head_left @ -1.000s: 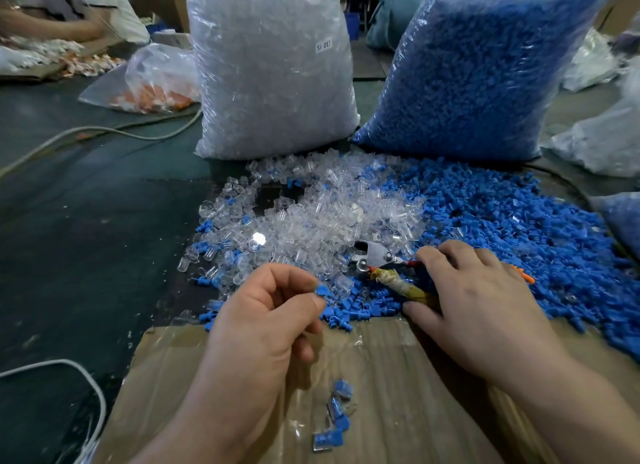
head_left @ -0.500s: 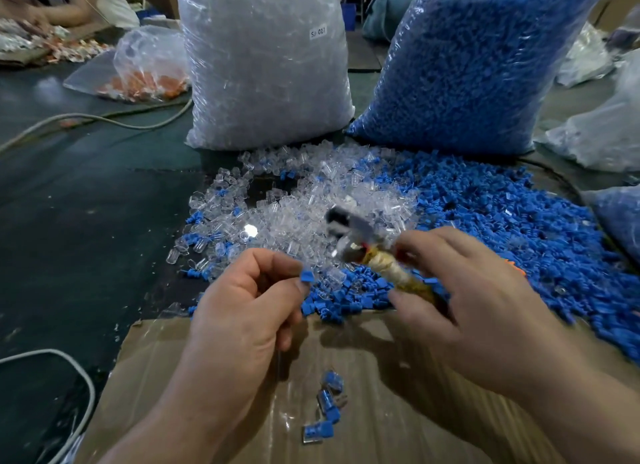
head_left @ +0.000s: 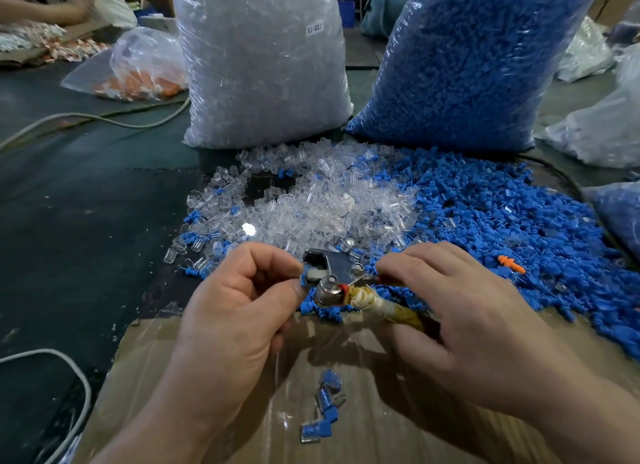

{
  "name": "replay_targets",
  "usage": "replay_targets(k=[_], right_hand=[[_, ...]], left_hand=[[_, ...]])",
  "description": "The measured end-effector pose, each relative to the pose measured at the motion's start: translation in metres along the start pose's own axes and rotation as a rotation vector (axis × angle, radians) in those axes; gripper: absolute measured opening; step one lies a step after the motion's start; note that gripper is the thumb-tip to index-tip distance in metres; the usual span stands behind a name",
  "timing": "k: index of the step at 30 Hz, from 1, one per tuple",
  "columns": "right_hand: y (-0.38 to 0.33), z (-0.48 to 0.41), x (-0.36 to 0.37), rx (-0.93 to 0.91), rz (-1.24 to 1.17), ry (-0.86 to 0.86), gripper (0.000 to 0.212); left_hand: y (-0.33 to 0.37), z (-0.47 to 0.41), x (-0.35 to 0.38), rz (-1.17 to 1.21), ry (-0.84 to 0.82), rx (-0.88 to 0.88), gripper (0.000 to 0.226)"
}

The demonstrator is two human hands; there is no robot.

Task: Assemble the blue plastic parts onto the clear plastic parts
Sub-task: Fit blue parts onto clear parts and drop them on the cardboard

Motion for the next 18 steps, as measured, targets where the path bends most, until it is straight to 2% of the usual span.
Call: replay_targets(k=[11,16,18], right_hand=[[-0.003,-0.001,0.011,0.012,0.08,-0.071,0.044],[-0.001,-0.001,0.007,0.047,0.04,-0.032,0.04],[0.009,-0.002,0.003,0.088,0.087,0.011,0.042]], left_hand=[[0.003,0.002,-0.002,-0.122,-0.018,0.056,0.019],[0.008,0.003,-0.005,-0.127,0.032,0.088,0.013],[0.007,0.001,-0.013,-0.158,0.069,0.081,0.022]])
Point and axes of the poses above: each hand's wrist, its own z-axis away from the middle knuckle, its own x-axis out of the palm, y = z × x, the point moved 10 cm from there along -z, towards the middle knuckle, and after that the axes turned 3 degrees about y, right-handed, at the moved point
